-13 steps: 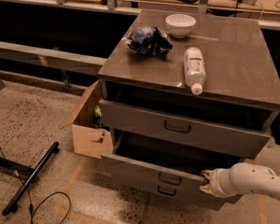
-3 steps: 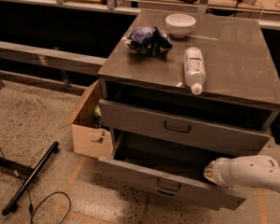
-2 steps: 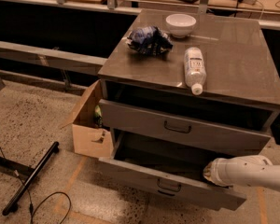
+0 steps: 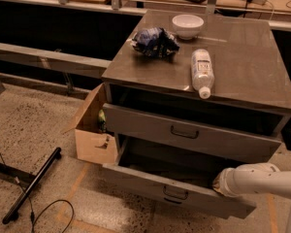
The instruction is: Open middle drawer
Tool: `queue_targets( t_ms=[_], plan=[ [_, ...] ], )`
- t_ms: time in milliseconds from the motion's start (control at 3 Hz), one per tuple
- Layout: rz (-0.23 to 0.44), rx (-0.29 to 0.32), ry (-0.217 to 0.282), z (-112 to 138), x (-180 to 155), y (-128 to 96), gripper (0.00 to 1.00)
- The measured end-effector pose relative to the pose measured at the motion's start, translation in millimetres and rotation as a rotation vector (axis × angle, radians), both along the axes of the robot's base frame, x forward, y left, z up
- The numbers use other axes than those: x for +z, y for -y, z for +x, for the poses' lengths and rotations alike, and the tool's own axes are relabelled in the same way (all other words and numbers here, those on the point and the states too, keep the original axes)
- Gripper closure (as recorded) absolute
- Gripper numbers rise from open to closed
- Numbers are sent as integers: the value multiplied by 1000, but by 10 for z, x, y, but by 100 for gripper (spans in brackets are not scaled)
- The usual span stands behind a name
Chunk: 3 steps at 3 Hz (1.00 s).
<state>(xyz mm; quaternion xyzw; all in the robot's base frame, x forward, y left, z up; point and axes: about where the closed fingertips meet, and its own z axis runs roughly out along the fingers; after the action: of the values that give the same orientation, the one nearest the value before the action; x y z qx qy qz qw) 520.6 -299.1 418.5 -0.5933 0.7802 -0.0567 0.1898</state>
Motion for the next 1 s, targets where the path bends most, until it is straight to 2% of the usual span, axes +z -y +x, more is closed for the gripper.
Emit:
queue_targets(
  t_ms=[333, 667, 1000],
  plan=[
    [4, 12, -68, -209, -71, 4, 100],
    [12, 33, -204, -775, -37, 13, 100],
    [-16, 61, -311, -1327, 125, 49, 100]
  ],
)
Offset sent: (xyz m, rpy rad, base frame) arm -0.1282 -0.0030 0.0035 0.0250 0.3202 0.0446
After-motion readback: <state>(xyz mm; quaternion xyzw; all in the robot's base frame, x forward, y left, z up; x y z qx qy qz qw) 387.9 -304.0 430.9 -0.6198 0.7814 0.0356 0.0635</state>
